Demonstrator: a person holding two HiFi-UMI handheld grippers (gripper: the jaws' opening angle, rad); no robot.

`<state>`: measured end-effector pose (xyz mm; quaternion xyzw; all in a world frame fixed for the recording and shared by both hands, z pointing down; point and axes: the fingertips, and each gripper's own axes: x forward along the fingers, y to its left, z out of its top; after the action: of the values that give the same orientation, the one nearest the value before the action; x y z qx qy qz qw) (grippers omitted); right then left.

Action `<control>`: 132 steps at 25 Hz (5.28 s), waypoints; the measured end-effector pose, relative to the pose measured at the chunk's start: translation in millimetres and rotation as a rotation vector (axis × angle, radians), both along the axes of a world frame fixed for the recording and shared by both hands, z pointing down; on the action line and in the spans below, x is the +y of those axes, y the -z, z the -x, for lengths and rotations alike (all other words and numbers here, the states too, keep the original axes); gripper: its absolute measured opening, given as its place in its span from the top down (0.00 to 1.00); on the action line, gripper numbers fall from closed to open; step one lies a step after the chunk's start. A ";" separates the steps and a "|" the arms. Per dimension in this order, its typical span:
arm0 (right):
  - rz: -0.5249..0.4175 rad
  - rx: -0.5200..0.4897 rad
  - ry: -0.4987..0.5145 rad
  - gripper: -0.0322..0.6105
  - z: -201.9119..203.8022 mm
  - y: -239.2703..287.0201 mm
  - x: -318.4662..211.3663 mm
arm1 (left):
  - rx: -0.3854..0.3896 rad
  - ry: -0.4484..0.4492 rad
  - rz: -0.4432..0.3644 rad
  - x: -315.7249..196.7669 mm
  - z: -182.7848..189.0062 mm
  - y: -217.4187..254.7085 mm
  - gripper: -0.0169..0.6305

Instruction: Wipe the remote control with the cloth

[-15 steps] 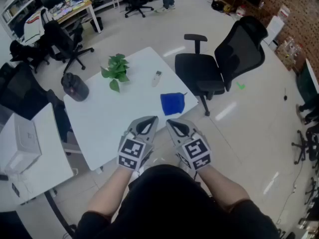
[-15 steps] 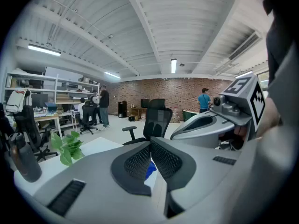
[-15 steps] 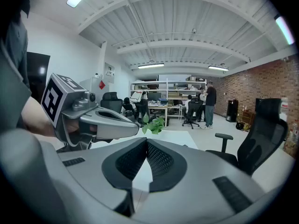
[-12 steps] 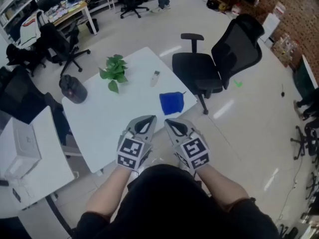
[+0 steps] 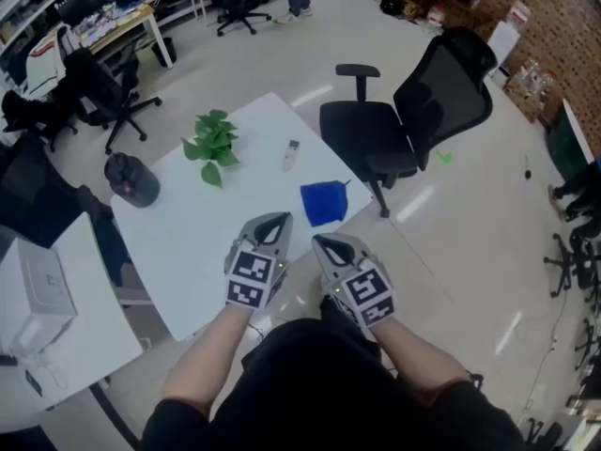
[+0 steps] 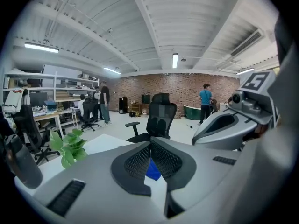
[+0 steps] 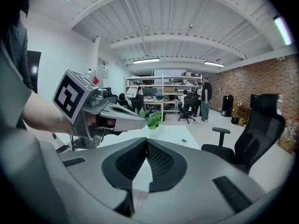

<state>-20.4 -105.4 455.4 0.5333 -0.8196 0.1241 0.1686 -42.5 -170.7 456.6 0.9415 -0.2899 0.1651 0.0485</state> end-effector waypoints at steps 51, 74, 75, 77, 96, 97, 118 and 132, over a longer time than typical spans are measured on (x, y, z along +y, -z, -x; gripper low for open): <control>0.280 -0.084 0.230 0.94 -117.5 -123.1 -181.7 | -0.430 0.289 0.339 -257.9 -93.7 -237.2 0.65; 0.076 0.045 0.060 0.94 -34.3 -56.0 -23.5 | -0.191 0.193 0.012 9.8 47.1 -38.2 0.66; 0.074 0.049 0.059 0.94 -36.4 -54.4 -21.5 | -0.191 0.195 0.011 15.7 46.6 -36.5 0.66; 0.068 0.055 0.063 0.94 -41.0 -52.7 -20.3 | -0.194 0.201 0.007 24.1 43.4 -35.0 0.66; 0.346 0.231 0.329 0.33 -111.6 -210.2 -130.1 | -0.294 0.361 0.050 35.0 -16.4 -55.8 0.66; 0.364 0.245 0.343 0.31 -111.7 -220.7 -136.1 | -0.300 0.364 0.051 33.7 -17.7 -56.5 0.66; 0.531 0.263 0.254 0.76 -127.8 -268.8 -146.1 | -0.342 0.389 0.025 24.4 -19.1 -47.3 0.66; 0.060 -0.034 0.345 0.78 -97.6 -9.2 -61.6 | -0.413 0.363 -0.169 29.8 -8.8 -7.3 0.66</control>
<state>77.2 -166.9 464.6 0.3772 -0.8976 0.1269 0.1894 -33.6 -140.9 463.9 0.8213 -0.4703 0.3169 -0.0615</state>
